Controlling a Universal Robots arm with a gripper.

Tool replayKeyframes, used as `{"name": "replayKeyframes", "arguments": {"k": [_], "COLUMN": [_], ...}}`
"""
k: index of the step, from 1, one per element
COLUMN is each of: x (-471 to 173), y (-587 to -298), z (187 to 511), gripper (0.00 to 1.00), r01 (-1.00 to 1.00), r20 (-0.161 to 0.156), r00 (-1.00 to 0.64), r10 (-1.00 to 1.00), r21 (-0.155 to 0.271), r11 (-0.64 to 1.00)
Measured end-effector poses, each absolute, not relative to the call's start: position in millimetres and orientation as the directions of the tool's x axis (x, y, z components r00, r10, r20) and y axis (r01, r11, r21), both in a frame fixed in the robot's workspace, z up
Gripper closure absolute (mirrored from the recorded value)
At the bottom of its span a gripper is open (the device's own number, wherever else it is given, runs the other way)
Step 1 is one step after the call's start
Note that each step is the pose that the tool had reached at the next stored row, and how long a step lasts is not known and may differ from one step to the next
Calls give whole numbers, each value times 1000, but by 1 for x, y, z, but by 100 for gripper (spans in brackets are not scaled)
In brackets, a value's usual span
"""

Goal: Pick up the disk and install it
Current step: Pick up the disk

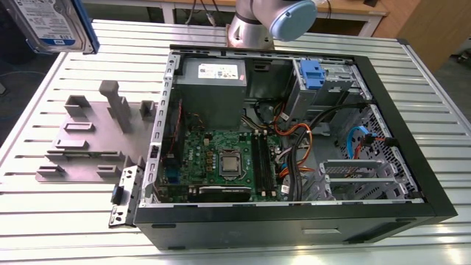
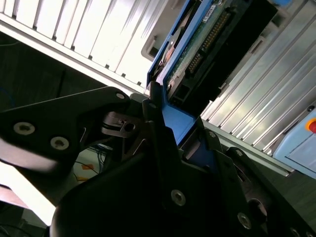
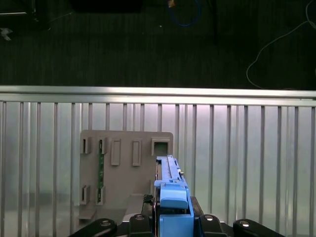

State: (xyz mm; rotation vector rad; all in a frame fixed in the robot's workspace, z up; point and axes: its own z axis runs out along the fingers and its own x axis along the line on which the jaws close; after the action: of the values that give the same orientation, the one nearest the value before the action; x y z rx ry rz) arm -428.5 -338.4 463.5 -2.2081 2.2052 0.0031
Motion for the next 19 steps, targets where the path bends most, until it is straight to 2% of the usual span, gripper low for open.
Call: {"name": "replayKeyframes", "arguments": {"k": [7, 19], "x": [-428, -428], "y": [-344, -344], "z": [465, 489], "gripper": [64, 64], "r01": [-1000, -1000], "r20": [-16, -16], "r00": [1, 1], "r10": [-1000, -1000], "r21": [-13, -13], "r11": [-1, -1]}}
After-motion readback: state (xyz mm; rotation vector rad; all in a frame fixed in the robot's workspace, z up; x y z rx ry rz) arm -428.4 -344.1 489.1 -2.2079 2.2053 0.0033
